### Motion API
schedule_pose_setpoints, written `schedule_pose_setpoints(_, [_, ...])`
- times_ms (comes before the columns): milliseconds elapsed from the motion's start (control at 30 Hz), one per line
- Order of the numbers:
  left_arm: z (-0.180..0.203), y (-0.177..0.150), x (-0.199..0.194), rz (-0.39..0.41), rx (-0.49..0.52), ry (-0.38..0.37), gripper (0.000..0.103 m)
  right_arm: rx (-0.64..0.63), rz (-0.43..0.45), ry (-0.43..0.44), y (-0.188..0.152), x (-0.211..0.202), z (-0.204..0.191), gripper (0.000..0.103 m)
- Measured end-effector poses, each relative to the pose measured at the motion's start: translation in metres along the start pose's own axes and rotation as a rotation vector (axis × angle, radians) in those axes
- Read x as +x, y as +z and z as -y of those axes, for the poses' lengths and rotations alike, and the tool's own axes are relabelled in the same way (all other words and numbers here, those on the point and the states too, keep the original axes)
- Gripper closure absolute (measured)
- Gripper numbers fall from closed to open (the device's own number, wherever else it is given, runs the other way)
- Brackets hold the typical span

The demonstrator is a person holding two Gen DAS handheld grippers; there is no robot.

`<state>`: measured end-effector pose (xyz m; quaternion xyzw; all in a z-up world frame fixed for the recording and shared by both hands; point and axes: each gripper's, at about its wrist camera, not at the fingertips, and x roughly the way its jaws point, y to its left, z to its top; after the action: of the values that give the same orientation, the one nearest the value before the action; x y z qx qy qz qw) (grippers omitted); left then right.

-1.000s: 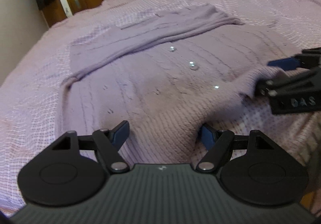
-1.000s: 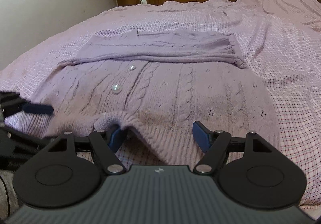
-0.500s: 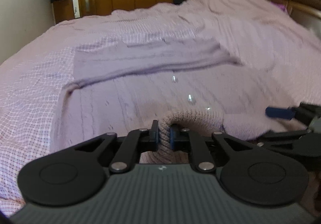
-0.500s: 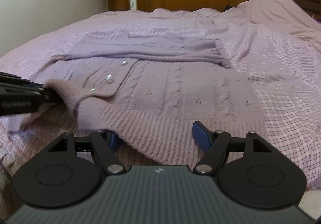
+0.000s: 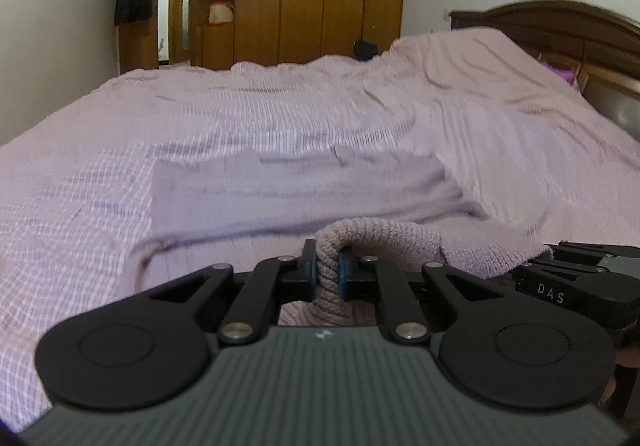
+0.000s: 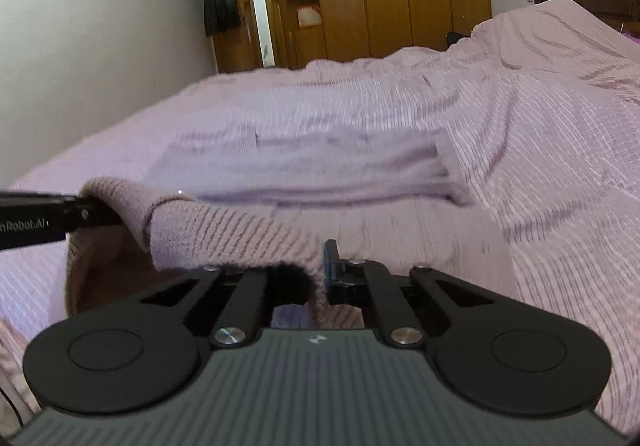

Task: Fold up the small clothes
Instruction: 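Lift the hem with both tools and fold it over toward the collar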

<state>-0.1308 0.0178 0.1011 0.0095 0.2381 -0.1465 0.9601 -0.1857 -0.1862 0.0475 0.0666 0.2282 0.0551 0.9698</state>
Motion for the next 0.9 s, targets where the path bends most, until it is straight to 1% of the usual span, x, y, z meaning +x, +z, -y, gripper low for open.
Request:
schedule_pose_setpoints(233, [-0.008, 0.038, 0.018, 0.082, 0.007, 0.028, 0.091, 0.021, 0.086, 0.038, 0.051, 0.019, -0.002, 0.098])
schedule_pose_setpoints(400, [-0.019, 0.069, 0.046, 0.115, -0.004, 0.049, 0.091, 0.016, 0.121, 0.041, 0.084, 0.049, -0.003, 0.098])
schedule_pose_setpoints(567, [-0.028, 0.094, 0.082, 0.139, 0.001, 0.076, 0.091, 0.007, 0.153, 0.037, 0.116, 0.087, -0.004, 0.098])
schedule_pose_setpoints(733, [-0.04, 0.105, 0.126, 0.126, -0.023, 0.094, 0.091, 0.008, 0.148, 0.026, 0.134, 0.131, -0.004, 0.098])
schedule_pose_setpoints(900, [-0.046, 0.098, 0.181, 0.059, -0.012, 0.112, 0.091, 0.0, 0.088, -0.005, 0.131, 0.186, 0.002, 0.098])
